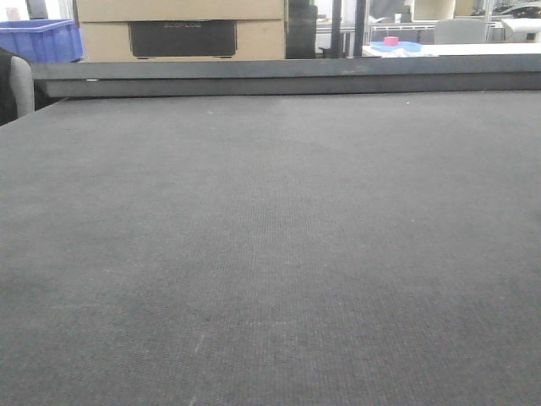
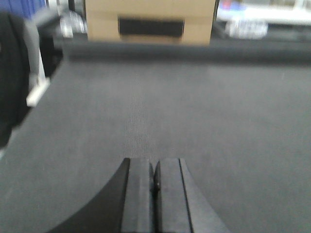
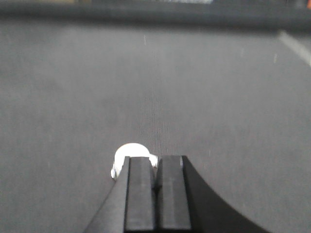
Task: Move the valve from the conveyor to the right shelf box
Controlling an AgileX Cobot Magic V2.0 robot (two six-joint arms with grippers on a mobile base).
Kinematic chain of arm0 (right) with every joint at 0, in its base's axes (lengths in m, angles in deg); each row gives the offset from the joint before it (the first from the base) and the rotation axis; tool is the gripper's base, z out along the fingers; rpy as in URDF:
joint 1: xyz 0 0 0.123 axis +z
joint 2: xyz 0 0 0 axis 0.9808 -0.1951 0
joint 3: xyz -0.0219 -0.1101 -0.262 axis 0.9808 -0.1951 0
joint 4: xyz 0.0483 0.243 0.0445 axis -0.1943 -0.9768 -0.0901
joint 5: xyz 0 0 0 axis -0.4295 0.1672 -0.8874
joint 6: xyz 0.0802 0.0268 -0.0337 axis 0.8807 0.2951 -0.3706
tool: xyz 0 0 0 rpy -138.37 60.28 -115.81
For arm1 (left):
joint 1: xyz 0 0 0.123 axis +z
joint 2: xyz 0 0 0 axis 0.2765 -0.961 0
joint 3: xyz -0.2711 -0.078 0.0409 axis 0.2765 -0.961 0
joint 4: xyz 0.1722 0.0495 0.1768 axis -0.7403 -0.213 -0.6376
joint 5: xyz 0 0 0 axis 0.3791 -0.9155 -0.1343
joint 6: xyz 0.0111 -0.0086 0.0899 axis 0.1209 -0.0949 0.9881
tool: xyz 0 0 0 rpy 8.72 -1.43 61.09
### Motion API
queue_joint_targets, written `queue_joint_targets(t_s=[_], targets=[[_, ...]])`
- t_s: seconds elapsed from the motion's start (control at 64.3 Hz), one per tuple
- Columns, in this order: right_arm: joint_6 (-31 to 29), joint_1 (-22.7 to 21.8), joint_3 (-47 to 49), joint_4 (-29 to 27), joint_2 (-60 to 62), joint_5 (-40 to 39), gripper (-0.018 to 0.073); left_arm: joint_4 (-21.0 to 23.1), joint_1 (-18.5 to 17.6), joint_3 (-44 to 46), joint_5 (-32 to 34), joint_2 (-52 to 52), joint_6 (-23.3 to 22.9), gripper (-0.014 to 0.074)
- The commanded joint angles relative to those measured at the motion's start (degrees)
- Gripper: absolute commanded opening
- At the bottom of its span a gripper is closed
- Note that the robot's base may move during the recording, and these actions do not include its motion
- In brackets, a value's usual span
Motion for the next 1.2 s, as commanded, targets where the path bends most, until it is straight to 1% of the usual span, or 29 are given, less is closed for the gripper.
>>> queue_joint_targets(t_s=[0.0,0.078,0.155,0.249,0.342,0.404,0.544,0.606,0.668,0.762,0.917,0.979,1.026,1.041,1.15,1.181], targets=[[-0.2,-0.2,4.6,0.1,-7.7,3.3,-0.0163,0.0,0.1,4.6,-3.7,-6.9,-0.7,-0.0111],[-0.2,-0.2,8.8,-0.1,-14.4,7.1,-0.0163,0.0,0.1,8.9,-8.0,-14.1,-0.7,-0.0111],[-0.2,-0.2,13.9,-0.3,-21.4,11.9,-0.0163,0.0,0.1,12.6,-10.2,-20.7,-0.7,-0.0111],[-0.2,-0.2,19.9,-1.1,-28.8,18.4,-0.0163,0.0,0.1,15.8,-10.6,-27.2,-0.7,-0.0111],[-0.2,-0.2,24.4,-1.7,-34.6,19.1,-0.0163,0.0,0.1,17.3,-9.3,-32.1,-0.7,-0.0111],[-0.2,-0.2,26.8,-2.6,-37.2,19.4,-0.0163,0.1,0.1,17.4,-8.0,-34.3,-0.7,-0.0111],[-0.2,-0.2,31.6,-7.7,-42.4,23.9,-0.0163,0.4,0.1,17.4,-7.7,-38.0,-0.7,-0.0111],[-0.2,-0.2,33.7,-9.2,-45.1,26.6,-0.0163,0.4,0.1,17.4,-8.1,-39.0,-2.4,-0.0111],[-0.2,0.1,35.9,-9.2,-48.1,28.9,-0.0163,0.3,0.1,17.4,-9.2,-40.2,-4.9,-0.0111],[-0.2,0.5,38.1,-8.0,-52.1,32.2,-0.0163,0.3,0.1,17.4,-12.1,-41.8,-5.1,-0.0111],[-0.2,0.5,39.1,-5.9,-56.3,32.2,-0.0155,0.3,0.1,17.4,-13.5,-42.7,-5.1,-0.0111],[-0.2,0.5,39.1,-4.7,-57.1,32.7,-0.0087,0.3,0.1,17.4,-13.6,-42.7,-5.1,-0.0111],[-0.2,0.5,39.1,-4.6,-57.6,33.0,-0.0007,0.4,0.1,17.4,-13.8,-42.7,-5.1,-0.0111],[-0.2,0.5,39.1,-4.6,-57.7,33.1,0.0041,0.4,0.1,17.4,-13.9,-42.7,-5.1,-0.0111],[-0.2,0.5,39.1,-4.7,-58.4,33.2,0.0288,0.9,0.1,17.4,-14.4,-42.7,-5.1,-0.0111],[-0.2,0.5,39.1,-4.7,-58.7,33.2,0.0335,0.9,0.1,17.4,-14.5,-42.7,-5.1,-0.0111]])
